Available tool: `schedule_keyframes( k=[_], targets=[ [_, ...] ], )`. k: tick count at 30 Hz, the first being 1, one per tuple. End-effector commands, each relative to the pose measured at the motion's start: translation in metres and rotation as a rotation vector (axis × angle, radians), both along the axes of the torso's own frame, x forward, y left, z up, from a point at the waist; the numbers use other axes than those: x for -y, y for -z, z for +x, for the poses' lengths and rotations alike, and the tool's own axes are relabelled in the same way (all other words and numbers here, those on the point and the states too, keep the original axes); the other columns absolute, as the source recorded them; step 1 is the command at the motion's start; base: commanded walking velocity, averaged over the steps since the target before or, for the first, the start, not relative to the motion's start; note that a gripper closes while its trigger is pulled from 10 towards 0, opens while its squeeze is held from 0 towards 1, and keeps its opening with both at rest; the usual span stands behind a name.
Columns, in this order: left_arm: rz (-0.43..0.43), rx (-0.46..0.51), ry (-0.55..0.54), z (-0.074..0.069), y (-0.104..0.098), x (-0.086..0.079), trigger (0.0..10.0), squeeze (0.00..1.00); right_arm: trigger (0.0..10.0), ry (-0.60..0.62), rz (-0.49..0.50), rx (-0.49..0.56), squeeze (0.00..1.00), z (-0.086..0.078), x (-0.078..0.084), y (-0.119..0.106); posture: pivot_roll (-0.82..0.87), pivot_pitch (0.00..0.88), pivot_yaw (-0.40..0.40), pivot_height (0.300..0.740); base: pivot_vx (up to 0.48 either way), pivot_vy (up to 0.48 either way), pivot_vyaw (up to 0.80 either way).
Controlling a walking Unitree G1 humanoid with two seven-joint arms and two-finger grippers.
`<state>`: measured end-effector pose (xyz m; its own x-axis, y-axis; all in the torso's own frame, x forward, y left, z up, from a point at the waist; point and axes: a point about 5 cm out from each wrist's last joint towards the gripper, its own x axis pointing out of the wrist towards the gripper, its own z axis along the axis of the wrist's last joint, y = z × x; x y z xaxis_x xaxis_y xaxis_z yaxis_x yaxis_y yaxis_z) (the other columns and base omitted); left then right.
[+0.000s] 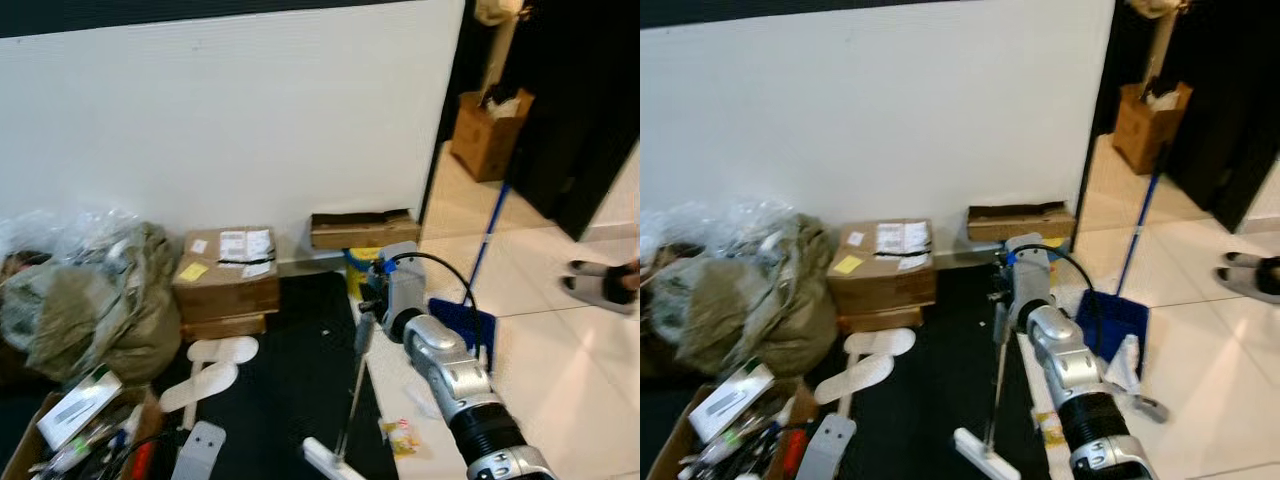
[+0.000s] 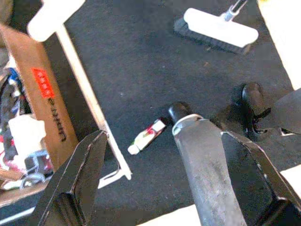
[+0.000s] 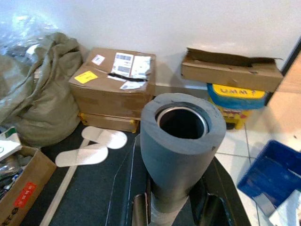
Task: Sweep floor
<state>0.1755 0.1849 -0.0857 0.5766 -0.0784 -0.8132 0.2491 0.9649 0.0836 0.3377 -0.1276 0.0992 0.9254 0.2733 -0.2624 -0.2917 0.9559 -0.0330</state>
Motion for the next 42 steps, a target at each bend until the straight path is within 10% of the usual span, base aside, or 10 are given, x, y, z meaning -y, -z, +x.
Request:
schedule_keyframes(
  k=[1, 29, 42],
  targets=[
    [-0.011, -0.009, -0.018, -0.001, 0.0, -0.001, 10.0, 0.0, 10.0, -0.006, -0.011, 0.048, 0.0, 0.003, -0.001, -0.009, -0.11, 0.0, 0.022, 0.74, 0.0, -0.48, 0.0],
    [0.001, -0.016, -0.04, -0.011, 0.004, -0.003, 10.0, 0.0, 10.0, -0.079, 0.376, -0.083, 0.0, -0.006, -0.027, -0.006, -0.11, 0.0, 0.004, 0.74, 0.0, -0.223, 0.0],
    [0.092, 0.181, -0.007, 0.009, -0.013, -0.021, 10.0, 0.0, 10.0, -0.105, 0.328, -0.044, 0.0, -0.01, -0.036, -0.011, -0.08, 0.173, -0.025, 0.74, 0.0, 0.0, 0.0]
  ],
)
